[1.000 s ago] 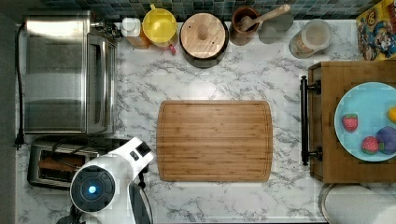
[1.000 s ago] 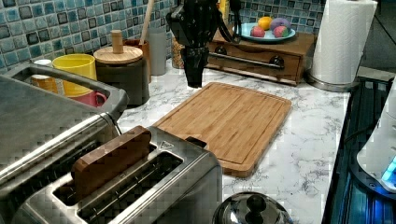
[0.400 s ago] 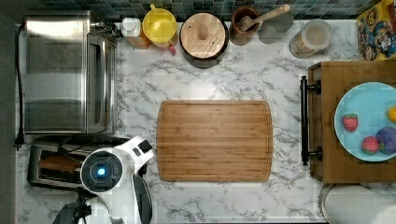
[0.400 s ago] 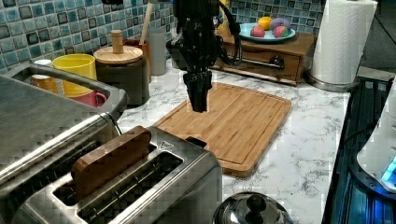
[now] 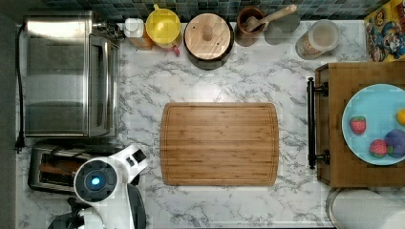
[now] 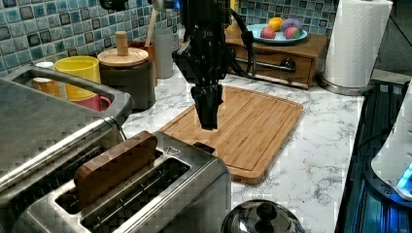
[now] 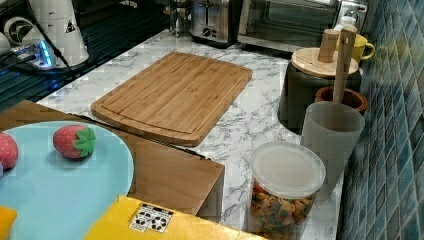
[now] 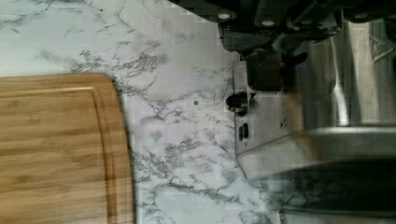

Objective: Turn on the toaster.

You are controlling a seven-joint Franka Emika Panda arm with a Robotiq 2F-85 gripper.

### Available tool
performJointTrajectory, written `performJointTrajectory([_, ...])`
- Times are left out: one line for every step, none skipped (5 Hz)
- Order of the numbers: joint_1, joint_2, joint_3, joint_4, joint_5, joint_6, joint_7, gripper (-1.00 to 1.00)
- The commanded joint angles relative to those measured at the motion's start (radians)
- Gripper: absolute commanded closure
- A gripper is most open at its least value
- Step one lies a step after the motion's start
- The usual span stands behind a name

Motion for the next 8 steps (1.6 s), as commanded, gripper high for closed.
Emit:
performJointTrajectory([0.045, 0.039, 0.075, 0.054, -0.051, 0.066, 0.202, 1.00])
performJointTrajectory([-0.008, 0.007, 0.100, 0.030, -0.045, 0.119, 0.253, 1.00])
performJointTrajectory([-0.018, -0.012, 0.065, 0.046, -0.001, 0.091, 0.226, 1.00])
performJointTrajectory([-0.027, -0.028, 0.052, 0.057, 0.044, 0.064, 0.175, 1.00])
performJointTrajectory([-0.019, 0.013, 0.039, 0.066, -0.005, 0.075, 0.165, 1.00])
performJointTrajectory([0.000, 0.081, 0.034, 0.094, -0.056, 0.039, 0.169, 1.00])
performJointTrajectory([0.012, 0.110, 0.026, 0.107, -0.042, 0.033, 0.148, 1.00])
performJointTrajectory([0.023, 0.144, 0.032, 0.114, -0.032, 0.046, 0.137, 1.00])
